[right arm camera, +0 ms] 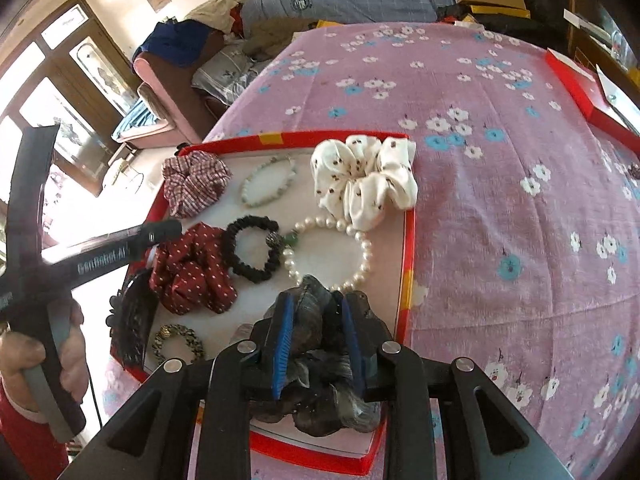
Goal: Organize jewelry
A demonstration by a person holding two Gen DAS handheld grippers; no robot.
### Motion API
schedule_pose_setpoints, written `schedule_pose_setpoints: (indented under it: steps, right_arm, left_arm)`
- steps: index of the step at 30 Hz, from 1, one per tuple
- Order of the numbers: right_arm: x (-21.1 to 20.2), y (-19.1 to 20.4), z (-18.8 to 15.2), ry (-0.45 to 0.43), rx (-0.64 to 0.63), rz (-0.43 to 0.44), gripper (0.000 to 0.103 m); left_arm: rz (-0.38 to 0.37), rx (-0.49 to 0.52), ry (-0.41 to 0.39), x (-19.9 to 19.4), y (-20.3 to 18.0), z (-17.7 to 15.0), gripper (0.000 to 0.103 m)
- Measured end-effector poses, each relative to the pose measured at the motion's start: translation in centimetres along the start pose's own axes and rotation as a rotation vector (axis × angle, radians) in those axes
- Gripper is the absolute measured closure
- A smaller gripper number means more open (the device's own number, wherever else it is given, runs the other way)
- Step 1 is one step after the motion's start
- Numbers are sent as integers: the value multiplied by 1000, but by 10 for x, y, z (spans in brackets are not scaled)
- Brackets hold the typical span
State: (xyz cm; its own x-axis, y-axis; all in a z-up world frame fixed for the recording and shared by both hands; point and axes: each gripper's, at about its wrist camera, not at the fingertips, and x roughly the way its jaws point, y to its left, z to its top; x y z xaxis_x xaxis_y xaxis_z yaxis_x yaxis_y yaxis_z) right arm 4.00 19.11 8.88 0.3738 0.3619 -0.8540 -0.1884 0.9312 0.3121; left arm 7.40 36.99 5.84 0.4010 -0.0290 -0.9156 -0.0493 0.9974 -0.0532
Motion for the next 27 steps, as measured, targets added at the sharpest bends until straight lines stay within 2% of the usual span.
schedule_pose_setpoints:
  steps: [3, 6, 8, 10, 15, 16, 17, 18, 25, 27]
  right_arm:
    - [0, -1, 1, -6, 10, 5, 75]
    - [-8, -2, 1, -19, 15, 24, 73]
    - [-19, -1, -2, -32, 0, 34, 63]
    - [-32, 0, -11, -44, -39, 31, 63]
    - [-30, 11, -34, 12, -141, 20, 63]
    - [-24, 14, -37, 24, -161, 8, 67]
    - [-19, 15, -38, 29, -169, -3, 75]
    - [-13, 15, -37, 37, -171, -12, 78]
    - [12, 5, -14, 35, -156, -116, 78]
    - [9, 2, -8, 42, -142, -103, 78]
  left_arm:
    - [7, 33, 44, 10, -5, -13, 64]
    - [42, 71, 32, 10, -10, -22, 64]
    - [50, 89, 30, 8, -11, -24, 64]
    - [54, 88, 27, 6, -9, -23, 64]
    - [54, 67, 28, 7, -3, -23, 64]
    - [54, 67, 29, 8, -3, -23, 64]
    - [55, 68, 29, 8, -3, -23, 64]
    - [57, 70, 29, 8, -4, -23, 64]
    - [93, 89, 24, 11, -10, -23, 64]
    - [93, 91, 16, 7, -10, -22, 64]
